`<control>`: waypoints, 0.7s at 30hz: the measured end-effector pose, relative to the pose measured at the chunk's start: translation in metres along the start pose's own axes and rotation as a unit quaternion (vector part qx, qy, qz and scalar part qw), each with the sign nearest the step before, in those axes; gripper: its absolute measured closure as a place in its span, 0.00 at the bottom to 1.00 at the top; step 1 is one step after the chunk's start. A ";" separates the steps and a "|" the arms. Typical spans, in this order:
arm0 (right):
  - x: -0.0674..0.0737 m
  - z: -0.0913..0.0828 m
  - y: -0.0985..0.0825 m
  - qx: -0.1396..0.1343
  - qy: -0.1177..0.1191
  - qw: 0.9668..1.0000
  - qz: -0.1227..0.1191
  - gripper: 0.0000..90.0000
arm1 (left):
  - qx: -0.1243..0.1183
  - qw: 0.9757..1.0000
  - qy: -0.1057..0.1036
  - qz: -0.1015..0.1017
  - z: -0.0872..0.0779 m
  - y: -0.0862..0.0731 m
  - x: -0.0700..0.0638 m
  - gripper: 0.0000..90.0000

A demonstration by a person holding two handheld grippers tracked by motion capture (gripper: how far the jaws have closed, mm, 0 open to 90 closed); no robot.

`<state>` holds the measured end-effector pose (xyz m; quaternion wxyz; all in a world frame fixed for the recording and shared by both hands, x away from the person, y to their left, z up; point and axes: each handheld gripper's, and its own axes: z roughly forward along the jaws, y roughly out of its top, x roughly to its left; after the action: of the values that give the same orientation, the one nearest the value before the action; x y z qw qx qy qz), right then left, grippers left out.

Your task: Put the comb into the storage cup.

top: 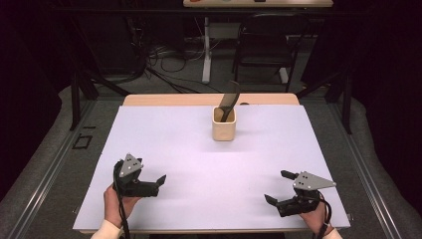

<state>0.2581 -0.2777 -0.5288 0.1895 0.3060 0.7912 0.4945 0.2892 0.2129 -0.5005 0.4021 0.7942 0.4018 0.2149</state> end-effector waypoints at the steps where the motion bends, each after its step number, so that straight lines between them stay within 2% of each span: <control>1: 0.000 0.000 0.000 0.000 0.000 1.000 0.000 0.01 | -0.001 1.000 -0.001 -0.002 0.000 -0.001 0.000 0.00; 21: 0.000 0.000 0.000 0.001 -0.001 1.000 0.001 0.01 | -0.003 1.000 0.009 -0.010 -0.011 -0.025 -0.001 0.00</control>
<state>0.2580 -0.2777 -0.5288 0.1894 0.3070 0.7914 0.4935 0.2700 0.2260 -0.5145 0.4032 0.7869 0.4122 0.2196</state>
